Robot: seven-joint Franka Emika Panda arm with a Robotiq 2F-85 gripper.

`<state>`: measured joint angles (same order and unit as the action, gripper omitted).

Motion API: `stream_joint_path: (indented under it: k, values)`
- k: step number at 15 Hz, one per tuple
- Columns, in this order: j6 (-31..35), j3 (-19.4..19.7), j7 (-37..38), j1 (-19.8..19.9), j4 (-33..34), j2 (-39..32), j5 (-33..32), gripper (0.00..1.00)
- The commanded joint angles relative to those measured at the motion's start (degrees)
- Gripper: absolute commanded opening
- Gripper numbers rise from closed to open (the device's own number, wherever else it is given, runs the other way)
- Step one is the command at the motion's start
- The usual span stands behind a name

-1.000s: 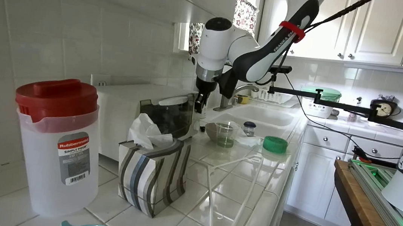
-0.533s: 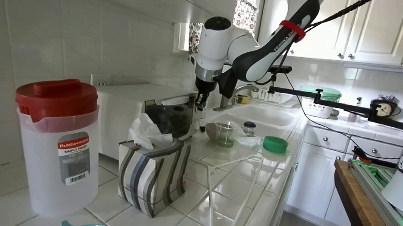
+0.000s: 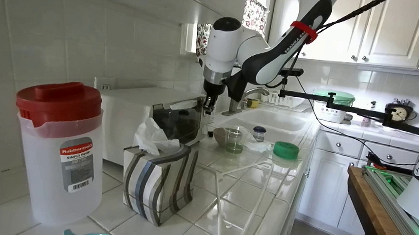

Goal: Turn the knob on the small oven

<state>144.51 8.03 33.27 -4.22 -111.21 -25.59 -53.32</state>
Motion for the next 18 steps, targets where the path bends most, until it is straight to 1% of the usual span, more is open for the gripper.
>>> stream_joint_path:
  k: [1, 7, 9, 10, 13, 18]
  values:
    - [3.7, 0.1, -0.2, 1.3, -1.0, 1.1, 0.5, 0.04]
    - [12.2, 0.2, -0.9, 3.3, -4.0, 2.5, 2.1, 0.04]
    - [14.1, 0.6, -1.3, 3.5, -4.9, 2.9, 2.7, 0.04]
    - [14.7, -0.1, -0.9, 4.5, -5.2, 3.0, 2.4, 0.04]
    - [16.5, 0.2, -0.4, 5.0, -6.2, 3.8, 2.1, 0.04]
    - [18.0, 0.8, 0.6, 5.0, -7.1, 4.8, 1.0, 0.04]
